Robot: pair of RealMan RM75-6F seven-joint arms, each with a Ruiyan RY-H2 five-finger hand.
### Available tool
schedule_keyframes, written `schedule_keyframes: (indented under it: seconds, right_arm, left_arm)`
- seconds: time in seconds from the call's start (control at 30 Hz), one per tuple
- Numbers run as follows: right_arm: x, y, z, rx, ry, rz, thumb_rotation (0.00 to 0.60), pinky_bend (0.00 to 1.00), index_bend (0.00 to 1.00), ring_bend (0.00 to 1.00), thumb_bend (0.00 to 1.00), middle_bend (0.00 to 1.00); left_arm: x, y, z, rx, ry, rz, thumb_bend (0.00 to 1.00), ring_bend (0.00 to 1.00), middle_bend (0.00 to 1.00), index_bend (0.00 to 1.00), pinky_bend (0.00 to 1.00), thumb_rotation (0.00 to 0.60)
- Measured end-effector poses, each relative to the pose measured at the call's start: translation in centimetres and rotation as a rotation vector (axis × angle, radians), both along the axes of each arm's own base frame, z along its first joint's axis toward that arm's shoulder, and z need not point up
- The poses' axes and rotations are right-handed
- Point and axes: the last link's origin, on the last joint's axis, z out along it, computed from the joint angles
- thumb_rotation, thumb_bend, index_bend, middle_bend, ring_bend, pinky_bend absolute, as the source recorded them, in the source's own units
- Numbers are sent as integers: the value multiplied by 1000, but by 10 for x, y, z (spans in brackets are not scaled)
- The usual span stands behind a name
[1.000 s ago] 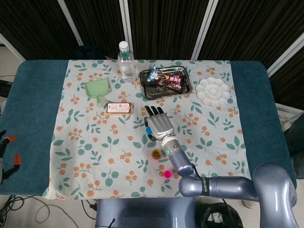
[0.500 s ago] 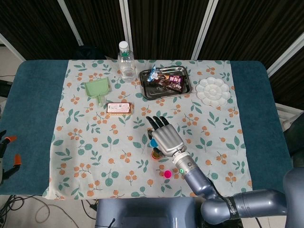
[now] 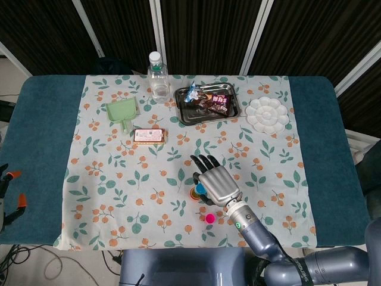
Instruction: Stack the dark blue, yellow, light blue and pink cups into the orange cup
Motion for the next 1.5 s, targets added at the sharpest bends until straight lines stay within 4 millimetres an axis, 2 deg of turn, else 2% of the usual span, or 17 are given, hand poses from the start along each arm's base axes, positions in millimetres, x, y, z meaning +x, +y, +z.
schedule_keyframes:
  seconds: [0.57,1.1,1.2,1.27,1.37,1.5]
  right_arm:
    - [-6,5,-25,9,0,2,600,112,494,31,398,0]
    - [-13,-3,-37,14,17,-37,600,112,492,31,398,0]
    - [-14,-2,-39,25,24,-38,600,112,397,31,398,0]
    - [-15,-1,-40,33,28,-38,600,112,273,31,397,0]
    - [-16,0,-41,44,40,-37,600,112,158,24,398,0]
    - [-20,2,-40,64,71,-34,600,112,119,22,397,0]
  left_arm:
    - [0,0,0,0,3,0,467,0,62,253,69,600]
    - [0,1,0,1,3,1,468,0,62,253,69,600]
    - [0,1,0,0,4,1,468,0,62,253,69,600]
    - [0,0,0,0,4,1,467,0,62,253,69,600]
    - [0,1,0,1,4,1,468,0,62,253,69,600]
    - [0,1,0,1,3,1,468,0,64,254,69,600]
